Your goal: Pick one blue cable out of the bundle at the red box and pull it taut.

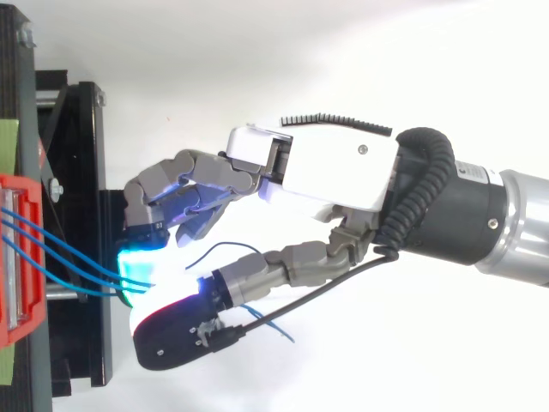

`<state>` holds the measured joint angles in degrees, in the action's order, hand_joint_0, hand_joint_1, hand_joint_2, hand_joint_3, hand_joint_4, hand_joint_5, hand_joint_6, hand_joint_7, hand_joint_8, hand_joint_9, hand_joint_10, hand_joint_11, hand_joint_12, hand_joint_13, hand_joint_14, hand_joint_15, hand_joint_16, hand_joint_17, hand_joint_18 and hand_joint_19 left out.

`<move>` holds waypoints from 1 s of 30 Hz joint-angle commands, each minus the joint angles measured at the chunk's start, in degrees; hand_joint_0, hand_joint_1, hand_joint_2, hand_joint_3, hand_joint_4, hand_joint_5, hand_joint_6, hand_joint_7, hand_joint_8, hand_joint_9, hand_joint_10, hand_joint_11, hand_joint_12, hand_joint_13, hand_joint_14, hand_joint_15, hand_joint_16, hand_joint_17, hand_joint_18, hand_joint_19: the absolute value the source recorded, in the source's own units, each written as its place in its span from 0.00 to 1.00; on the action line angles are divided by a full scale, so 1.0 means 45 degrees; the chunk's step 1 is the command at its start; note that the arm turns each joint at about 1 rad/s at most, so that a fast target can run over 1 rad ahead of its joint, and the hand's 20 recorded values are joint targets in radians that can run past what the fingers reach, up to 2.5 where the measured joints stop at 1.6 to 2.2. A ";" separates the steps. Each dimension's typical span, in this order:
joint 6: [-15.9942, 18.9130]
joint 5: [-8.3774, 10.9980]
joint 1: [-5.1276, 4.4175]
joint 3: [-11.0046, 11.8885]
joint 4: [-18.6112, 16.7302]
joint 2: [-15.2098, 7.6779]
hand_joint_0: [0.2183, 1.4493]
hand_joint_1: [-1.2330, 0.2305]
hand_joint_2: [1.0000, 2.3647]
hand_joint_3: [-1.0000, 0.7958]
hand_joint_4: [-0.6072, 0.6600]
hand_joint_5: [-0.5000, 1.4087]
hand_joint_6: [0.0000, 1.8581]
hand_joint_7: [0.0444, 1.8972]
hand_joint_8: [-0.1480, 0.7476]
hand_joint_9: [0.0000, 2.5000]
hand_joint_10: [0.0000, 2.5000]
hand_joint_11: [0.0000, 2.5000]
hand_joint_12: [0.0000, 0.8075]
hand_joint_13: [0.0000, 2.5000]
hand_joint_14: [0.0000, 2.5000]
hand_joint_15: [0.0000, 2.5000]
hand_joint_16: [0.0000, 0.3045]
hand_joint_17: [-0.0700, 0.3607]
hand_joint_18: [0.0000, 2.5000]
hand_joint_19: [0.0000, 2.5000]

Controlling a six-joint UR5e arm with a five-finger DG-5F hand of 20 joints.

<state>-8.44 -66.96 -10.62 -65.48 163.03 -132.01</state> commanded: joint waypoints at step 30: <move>0.0000 -0.0002 0.0016 0.0001 0.0059 0.0000 0.27 0.46 0.00 0.28 0.66 0.15 0.43 0.64 0.60 0.27 0.01 0.33 0.56 0.23 0.00 0.10 0.20 0.48 0.30 0.19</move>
<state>-8.44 -66.97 -10.60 -65.48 163.35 -132.01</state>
